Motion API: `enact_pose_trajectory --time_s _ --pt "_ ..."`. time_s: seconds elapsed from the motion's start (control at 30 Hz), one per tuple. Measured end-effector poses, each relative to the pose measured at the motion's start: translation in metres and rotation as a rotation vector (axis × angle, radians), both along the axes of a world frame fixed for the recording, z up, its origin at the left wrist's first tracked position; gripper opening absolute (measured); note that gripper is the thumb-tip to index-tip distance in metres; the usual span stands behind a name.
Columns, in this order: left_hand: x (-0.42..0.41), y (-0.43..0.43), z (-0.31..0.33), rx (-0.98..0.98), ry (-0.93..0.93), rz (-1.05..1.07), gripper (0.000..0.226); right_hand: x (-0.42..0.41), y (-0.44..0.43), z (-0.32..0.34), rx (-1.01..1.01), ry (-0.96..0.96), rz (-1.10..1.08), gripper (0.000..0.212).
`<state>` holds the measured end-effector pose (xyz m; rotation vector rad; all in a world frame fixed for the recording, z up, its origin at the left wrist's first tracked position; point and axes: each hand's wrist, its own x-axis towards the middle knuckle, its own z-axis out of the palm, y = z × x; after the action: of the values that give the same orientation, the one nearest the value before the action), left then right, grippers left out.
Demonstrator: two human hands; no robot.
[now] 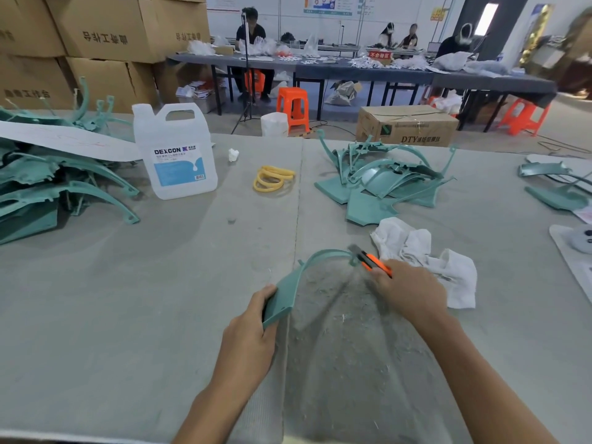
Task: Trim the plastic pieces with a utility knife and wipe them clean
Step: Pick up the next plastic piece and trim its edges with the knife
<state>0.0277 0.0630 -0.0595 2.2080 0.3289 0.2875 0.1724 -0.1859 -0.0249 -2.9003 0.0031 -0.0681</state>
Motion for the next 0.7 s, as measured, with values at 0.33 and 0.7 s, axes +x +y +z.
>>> enact_pose_trajectory --time_s 0.33,0.7 --pt "-0.003 0.000 0.006 -0.016 0.000 0.001 0.044 -0.043 0.005 0.045 0.504 0.126 0.458 0.017" --pt "-0.002 -0.001 0.003 0.023 -0.004 -0.021 0.048 -0.069 0.014 0.104 0.107 0.235 0.716 0.017"
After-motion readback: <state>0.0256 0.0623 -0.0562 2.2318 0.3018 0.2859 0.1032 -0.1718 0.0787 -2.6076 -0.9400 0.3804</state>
